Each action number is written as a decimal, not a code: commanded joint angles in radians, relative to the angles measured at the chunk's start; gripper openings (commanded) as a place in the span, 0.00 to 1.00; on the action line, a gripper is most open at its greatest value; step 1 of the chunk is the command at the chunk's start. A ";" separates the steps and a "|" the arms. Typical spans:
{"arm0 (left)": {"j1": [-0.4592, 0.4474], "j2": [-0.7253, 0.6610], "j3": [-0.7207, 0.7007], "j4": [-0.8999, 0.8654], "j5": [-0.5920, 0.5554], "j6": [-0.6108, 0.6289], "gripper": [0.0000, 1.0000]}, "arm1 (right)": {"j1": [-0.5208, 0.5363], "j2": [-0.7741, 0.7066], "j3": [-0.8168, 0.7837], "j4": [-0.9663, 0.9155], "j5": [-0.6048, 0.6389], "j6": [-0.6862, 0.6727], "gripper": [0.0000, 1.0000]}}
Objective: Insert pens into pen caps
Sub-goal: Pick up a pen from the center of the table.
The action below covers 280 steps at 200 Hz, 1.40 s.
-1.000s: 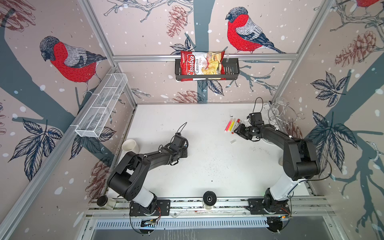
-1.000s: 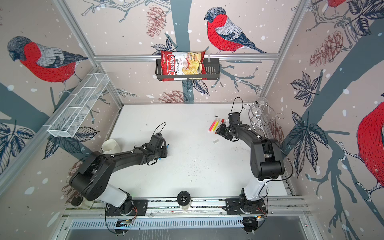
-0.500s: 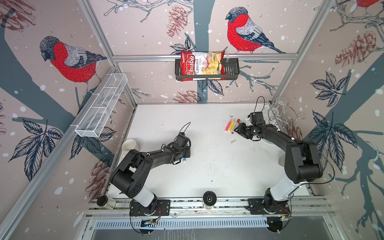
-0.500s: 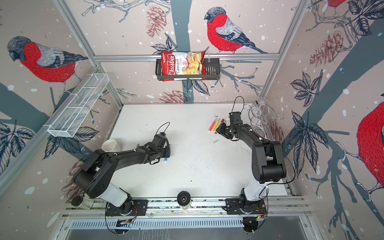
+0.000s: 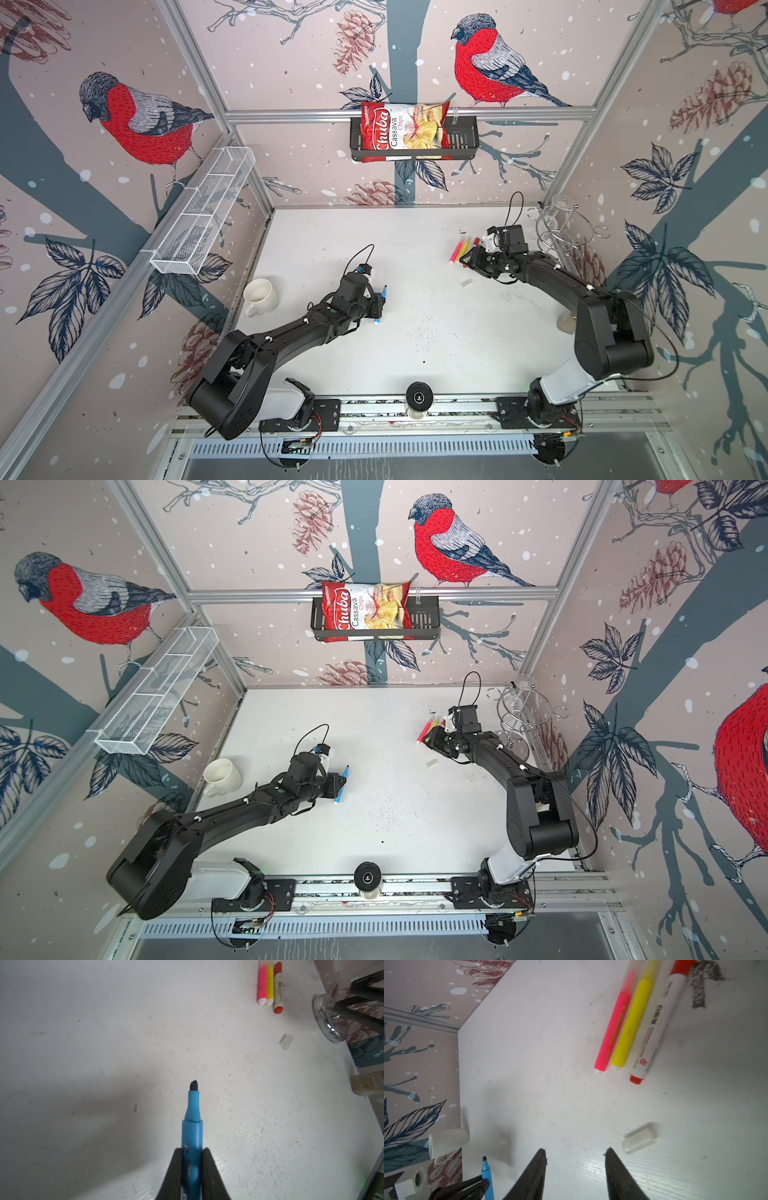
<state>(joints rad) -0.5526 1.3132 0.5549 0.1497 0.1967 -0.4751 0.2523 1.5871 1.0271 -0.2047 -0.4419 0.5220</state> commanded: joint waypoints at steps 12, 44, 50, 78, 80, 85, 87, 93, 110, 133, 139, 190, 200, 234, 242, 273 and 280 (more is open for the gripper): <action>0.000 -0.071 -0.036 0.169 0.105 -0.013 0.10 | 0.064 -0.044 -0.006 0.069 -0.106 -0.053 0.50; 0.000 -0.140 -0.082 0.277 0.143 -0.032 0.11 | 0.146 -0.084 -0.034 0.141 -0.202 -0.056 0.52; 0.000 -0.149 -0.085 0.291 0.148 -0.036 0.11 | 0.165 -0.090 -0.036 0.147 -0.207 -0.057 0.53; 0.000 -0.172 -0.100 0.338 0.175 -0.055 0.11 | 0.249 -0.109 -0.030 0.154 -0.216 -0.071 0.53; -0.001 -0.173 -0.101 0.341 0.178 -0.057 0.11 | 0.254 -0.111 -0.030 0.154 -0.216 -0.071 0.53; 0.000 -0.175 -0.102 0.350 0.184 -0.062 0.11 | 0.267 -0.116 -0.030 0.155 -0.216 -0.072 0.53; 0.000 -0.176 -0.101 0.353 0.186 -0.064 0.11 | 0.270 -0.118 -0.030 0.155 -0.216 -0.074 0.53; -0.001 -0.180 -0.102 0.363 0.192 -0.069 0.11 | 0.284 -0.124 -0.030 0.157 -0.216 -0.077 0.54; -0.002 -0.191 -0.105 0.384 0.200 -0.080 0.11 | 0.314 -0.140 -0.036 0.163 -0.214 -0.080 0.56; -0.006 -0.204 -0.104 0.399 0.210 -0.085 0.11 | 0.347 -0.158 -0.042 0.171 -0.212 -0.082 0.57; -0.007 -0.206 -0.104 0.402 0.210 -0.085 0.11 | 0.355 -0.162 -0.044 0.175 -0.212 -0.081 0.57; -0.028 -0.217 -0.102 0.417 0.202 -0.095 0.11 | 0.414 -0.149 -0.029 0.197 -0.205 -0.072 0.56; -0.034 -0.219 -0.101 0.418 0.198 -0.095 0.11 | 0.420 -0.143 -0.026 0.205 -0.208 -0.066 0.55; -0.047 -0.221 -0.098 0.418 0.190 -0.094 0.11 | 0.442 -0.131 -0.017 0.225 -0.214 -0.056 0.50; -0.049 -0.221 -0.096 0.418 0.190 -0.092 0.11 | 0.448 -0.129 -0.017 0.228 -0.213 -0.053 0.49; -0.055 -0.217 -0.095 0.422 0.187 -0.092 0.11 | 0.462 -0.120 -0.009 0.238 -0.212 -0.046 0.49; -0.056 -0.217 -0.095 0.424 0.186 -0.092 0.11 | 0.465 -0.116 -0.006 0.238 -0.210 -0.044 0.48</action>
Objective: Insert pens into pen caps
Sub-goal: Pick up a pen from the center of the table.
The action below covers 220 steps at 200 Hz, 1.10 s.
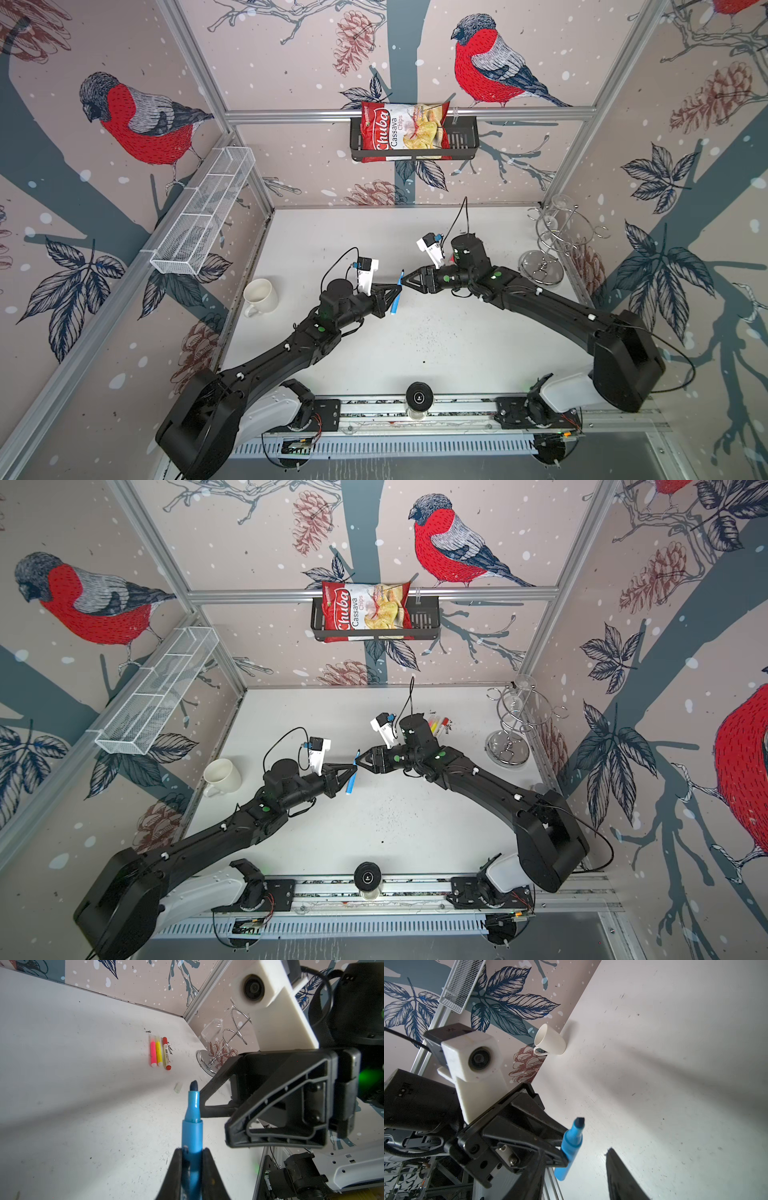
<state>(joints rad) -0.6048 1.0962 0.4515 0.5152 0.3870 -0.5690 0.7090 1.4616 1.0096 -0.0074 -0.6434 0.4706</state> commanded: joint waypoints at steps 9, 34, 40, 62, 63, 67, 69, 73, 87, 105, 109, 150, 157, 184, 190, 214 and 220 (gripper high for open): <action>-0.005 0.000 0.007 0.061 -0.005 0.002 0.11 | 0.010 0.015 0.015 0.041 -0.010 0.010 0.47; -0.009 -0.001 0.010 0.065 -0.004 0.002 0.11 | 0.015 0.030 0.019 0.053 -0.013 0.017 0.42; -0.009 -0.001 0.011 0.064 -0.004 0.002 0.11 | 0.017 0.032 0.019 0.058 -0.015 0.020 0.41; -0.010 -0.004 0.009 0.066 -0.005 0.004 0.11 | 0.020 0.045 0.020 0.069 -0.019 0.028 0.37; -0.010 -0.004 0.010 0.066 -0.005 0.004 0.11 | 0.020 0.046 0.020 0.069 -0.019 0.029 0.37; -0.011 -0.003 0.009 0.067 -0.005 0.004 0.11 | 0.022 0.046 0.020 0.072 -0.019 0.031 0.37; -0.011 -0.003 0.010 0.067 -0.005 0.004 0.11 | 0.022 0.047 0.020 0.073 -0.019 0.031 0.37; -0.011 -0.003 0.009 0.069 -0.005 0.004 0.11 | 0.021 0.048 0.020 0.075 -0.020 0.033 0.36; -0.013 0.000 0.010 0.070 0.000 0.004 0.11 | 0.024 0.052 0.020 0.080 -0.023 0.037 0.36; -0.016 0.003 0.012 0.072 0.001 0.004 0.11 | 0.027 0.054 0.021 0.084 -0.025 0.040 0.33; -0.017 0.002 0.010 0.072 0.001 0.004 0.11 | 0.027 0.053 0.021 0.085 -0.025 0.042 0.33; -0.017 0.003 0.010 0.072 -0.009 0.006 0.11 | 0.030 0.052 0.021 0.083 -0.021 0.045 0.18; -0.019 0.001 0.010 0.072 -0.011 0.006 0.11 | 0.030 0.048 0.019 0.083 -0.020 0.045 0.15; -0.019 0.002 0.012 0.070 -0.012 0.006 0.11 | 0.030 0.047 0.020 0.078 -0.010 0.049 0.09; -0.018 0.001 0.012 0.070 -0.012 0.006 0.11 | 0.030 0.046 0.020 0.078 -0.008 0.049 0.08; -0.018 0.000 0.010 0.071 -0.010 0.006 0.12 | 0.029 0.042 0.023 0.077 -0.005 0.050 0.05; -0.019 -0.001 0.010 0.071 -0.007 0.006 0.14 | 0.029 0.040 0.024 0.076 -0.003 0.050 0.04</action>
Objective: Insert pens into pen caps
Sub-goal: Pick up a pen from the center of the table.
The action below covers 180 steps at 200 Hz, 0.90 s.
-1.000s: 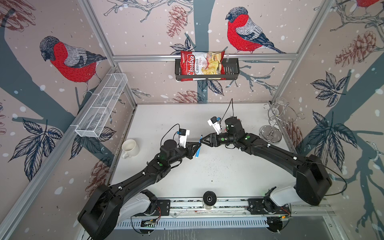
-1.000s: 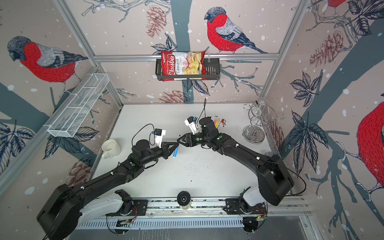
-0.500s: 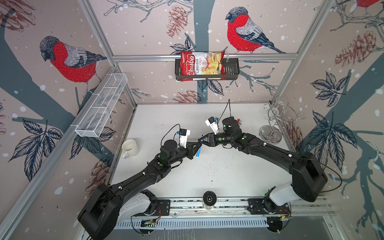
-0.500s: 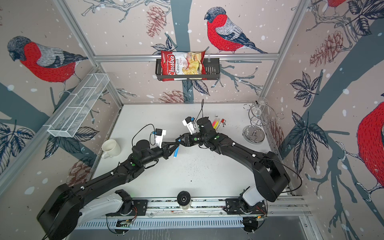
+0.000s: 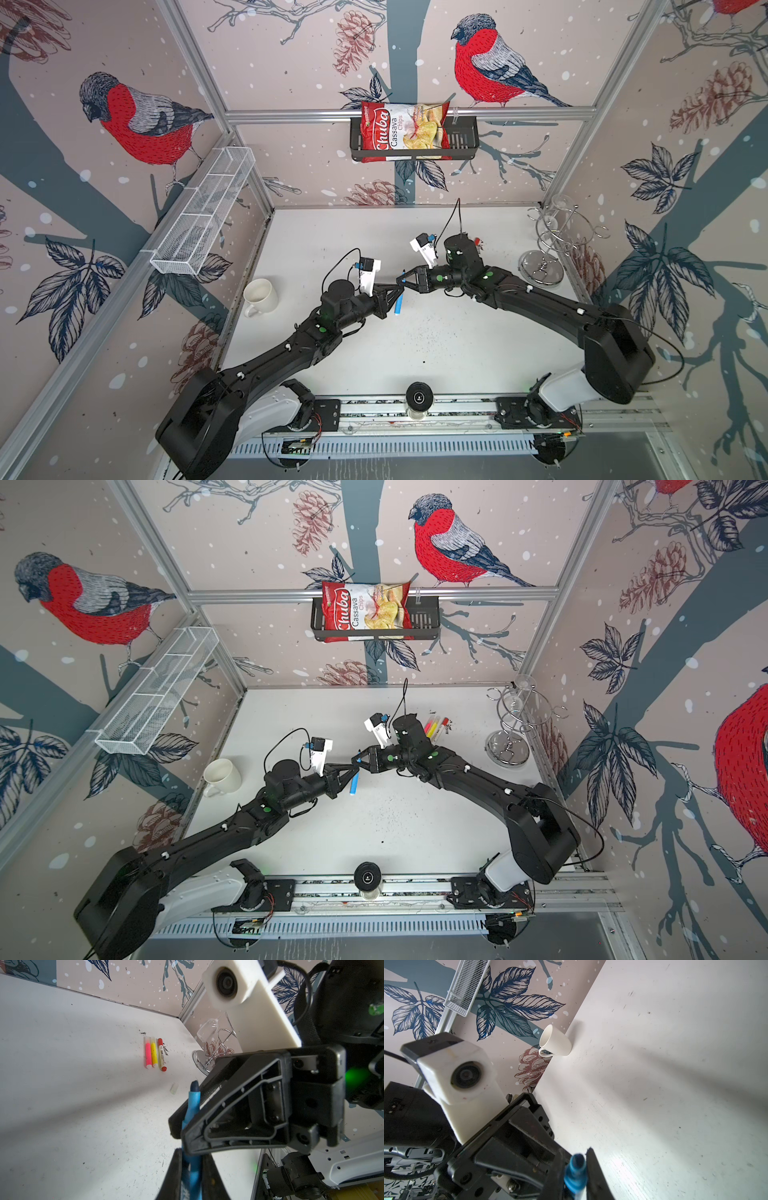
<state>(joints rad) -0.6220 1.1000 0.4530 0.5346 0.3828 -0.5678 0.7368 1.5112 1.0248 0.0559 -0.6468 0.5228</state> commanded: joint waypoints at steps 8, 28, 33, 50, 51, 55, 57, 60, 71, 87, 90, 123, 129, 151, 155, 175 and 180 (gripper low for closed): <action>0.000 -0.005 0.009 0.051 0.008 0.008 0.20 | -0.001 -0.011 0.012 0.010 0.003 -0.003 0.04; -0.001 -0.003 0.019 0.029 0.050 0.035 0.41 | -0.012 -0.018 0.024 -0.012 0.014 -0.010 0.03; -0.001 -0.002 0.024 0.016 0.061 0.044 0.43 | -0.018 -0.020 0.027 -0.017 0.017 -0.011 0.03; 0.000 0.002 0.043 -0.045 0.088 0.071 0.45 | -0.035 -0.034 0.031 -0.025 0.018 -0.015 0.03; 0.000 0.002 0.044 -0.049 0.089 0.073 0.45 | -0.035 -0.035 0.031 -0.024 0.018 -0.015 0.03; -0.001 0.003 0.048 -0.063 0.096 0.079 0.45 | -0.038 -0.039 0.033 -0.028 0.019 -0.016 0.03; -0.001 0.003 0.049 -0.068 0.099 0.081 0.45 | -0.040 -0.039 0.033 -0.029 0.019 -0.018 0.03; -0.001 0.003 0.049 -0.076 0.102 0.084 0.46 | -0.042 -0.041 0.035 -0.033 0.021 -0.019 0.03; 0.000 0.001 0.051 -0.089 0.118 0.088 0.46 | -0.046 -0.046 0.043 -0.044 0.025 -0.026 0.03; -0.003 0.000 0.049 -0.087 0.145 0.088 0.45 | -0.048 -0.047 0.057 -0.061 0.030 -0.038 0.03; -0.002 0.001 0.050 -0.085 0.153 0.088 0.45 | -0.048 -0.048 0.059 -0.064 0.029 -0.039 0.03; -0.002 0.019 0.067 -0.086 0.179 0.091 0.43 | -0.047 -0.046 0.072 -0.074 0.027 -0.043 0.03; -0.001 0.020 0.069 -0.084 0.179 0.093 0.42 | -0.047 -0.046 0.073 -0.076 0.027 -0.043 0.03; -0.002 0.027 0.078 -0.076 0.185 0.092 0.40 | -0.047 -0.050 0.073 -0.077 0.025 -0.044 0.03; -0.002 0.029 0.079 -0.076 0.185 0.092 0.40 | -0.047 -0.050 0.073 -0.077 0.025 -0.044 0.03; -0.002 0.039 0.083 -0.074 0.187 0.092 0.40 | -0.044 -0.052 0.075 -0.077 0.019 -0.042 0.03; -0.002 0.040 0.083 -0.076 0.185 0.092 0.40 | -0.043 -0.052 0.075 -0.076 0.016 -0.041 0.03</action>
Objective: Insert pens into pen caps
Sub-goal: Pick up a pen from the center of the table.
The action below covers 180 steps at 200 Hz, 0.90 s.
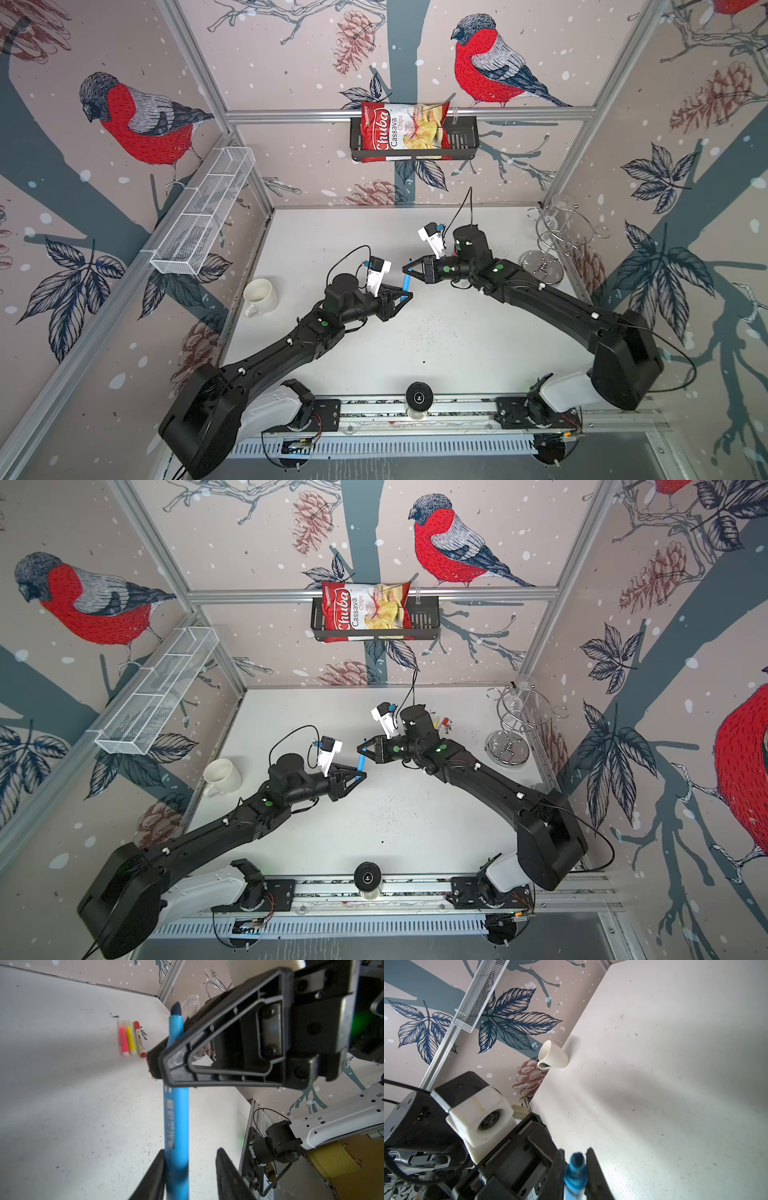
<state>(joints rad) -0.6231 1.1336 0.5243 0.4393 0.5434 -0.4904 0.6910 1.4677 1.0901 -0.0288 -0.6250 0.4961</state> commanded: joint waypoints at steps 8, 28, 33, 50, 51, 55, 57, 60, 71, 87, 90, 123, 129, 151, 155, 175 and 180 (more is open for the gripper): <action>-0.001 0.010 0.011 0.022 0.023 0.013 0.40 | 0.004 -0.010 0.009 0.011 -0.012 -0.016 0.03; -0.001 0.015 0.007 0.032 0.021 0.008 0.41 | 0.010 -0.013 0.010 0.014 -0.024 -0.019 0.03; -0.001 0.016 0.008 0.034 0.020 0.007 0.41 | 0.012 -0.013 0.009 0.013 -0.024 -0.020 0.03; -0.002 0.016 0.007 0.038 0.017 0.003 0.34 | 0.015 -0.016 0.005 0.013 -0.020 -0.024 0.03; -0.002 0.016 0.007 0.039 0.017 0.003 0.34 | 0.015 -0.016 0.004 0.013 -0.020 -0.024 0.03; -0.001 0.017 0.007 0.040 0.016 0.001 0.31 | 0.014 -0.016 0.003 0.013 -0.018 -0.024 0.03; -0.001 0.016 0.007 0.040 0.015 0.001 0.30 | 0.015 -0.015 0.003 0.012 -0.018 -0.025 0.03; -0.001 0.017 0.007 0.040 0.014 0.002 0.28 | 0.015 -0.015 0.003 0.011 -0.017 -0.025 0.03; -0.001 0.015 0.008 0.040 0.009 -0.001 0.21 | 0.016 -0.017 -0.001 0.013 -0.019 -0.023 0.03; -0.001 0.012 0.008 0.042 0.004 -0.003 0.10 | 0.019 -0.021 -0.004 0.017 -0.019 -0.021 0.03; -0.001 0.011 0.008 0.042 0.002 -0.004 0.08 | 0.020 -0.023 -0.005 0.017 -0.019 -0.021 0.03; -0.001 0.007 0.003 0.035 -0.028 -0.005 0.00 | 0.022 -0.039 -0.009 0.014 -0.011 -0.022 0.09; -0.001 0.006 0.001 0.035 -0.032 -0.005 0.00 | 0.021 -0.042 -0.010 0.012 -0.004 -0.022 0.15; -0.001 0.003 -0.007 0.037 -0.055 -0.008 0.00 | 0.020 -0.060 -0.009 0.003 0.022 -0.022 0.48; -0.002 0.001 -0.011 0.037 -0.061 -0.007 0.00 | 0.021 -0.063 -0.009 0.002 0.028 -0.021 0.53; 0.000 -0.007 -0.023 0.042 -0.088 -0.007 0.00 | 0.015 -0.082 -0.010 -0.009 0.060 -0.018 0.60; 0.002 -0.009 -0.025 0.040 -0.095 -0.006 0.00 | 0.011 -0.088 -0.011 -0.012 0.066 -0.014 0.61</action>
<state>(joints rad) -0.6250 1.1362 0.5095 0.4435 0.4931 -0.4988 0.7101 1.4010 1.0801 -0.0319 -0.6048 0.4744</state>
